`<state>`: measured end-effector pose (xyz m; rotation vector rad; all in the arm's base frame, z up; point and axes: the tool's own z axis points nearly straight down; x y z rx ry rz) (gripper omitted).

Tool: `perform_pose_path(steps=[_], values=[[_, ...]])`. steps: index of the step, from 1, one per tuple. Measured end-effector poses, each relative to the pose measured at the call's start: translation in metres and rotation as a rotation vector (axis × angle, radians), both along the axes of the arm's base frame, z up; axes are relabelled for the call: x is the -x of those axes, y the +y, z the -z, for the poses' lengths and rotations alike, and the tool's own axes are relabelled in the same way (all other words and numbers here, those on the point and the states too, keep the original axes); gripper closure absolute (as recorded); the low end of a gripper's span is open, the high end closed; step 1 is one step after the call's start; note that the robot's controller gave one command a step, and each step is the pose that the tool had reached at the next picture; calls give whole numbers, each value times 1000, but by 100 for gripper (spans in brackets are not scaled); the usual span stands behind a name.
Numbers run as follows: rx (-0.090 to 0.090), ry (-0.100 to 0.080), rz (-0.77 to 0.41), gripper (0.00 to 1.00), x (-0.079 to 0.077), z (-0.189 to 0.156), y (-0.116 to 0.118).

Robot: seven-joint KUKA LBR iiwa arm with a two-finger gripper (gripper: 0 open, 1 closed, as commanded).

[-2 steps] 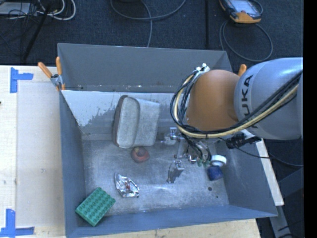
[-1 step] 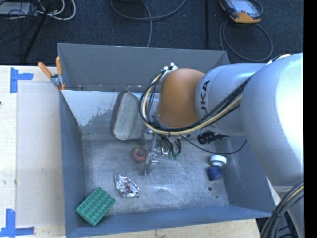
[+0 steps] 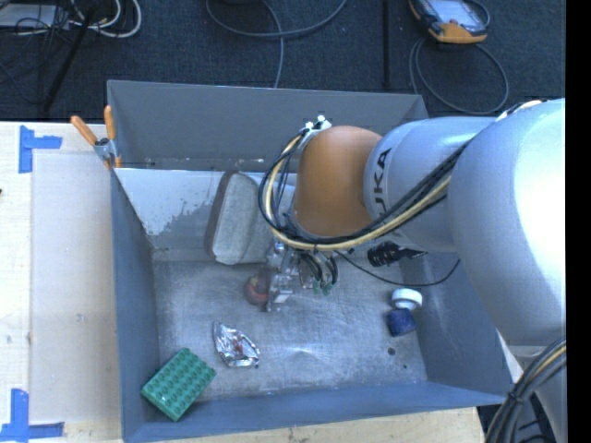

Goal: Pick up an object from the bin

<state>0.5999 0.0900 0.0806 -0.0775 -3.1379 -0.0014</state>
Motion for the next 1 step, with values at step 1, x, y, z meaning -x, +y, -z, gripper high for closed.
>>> perform_pose_path(steps=[1], values=[[1, -12, -151, 100, -6, -158, -11]])
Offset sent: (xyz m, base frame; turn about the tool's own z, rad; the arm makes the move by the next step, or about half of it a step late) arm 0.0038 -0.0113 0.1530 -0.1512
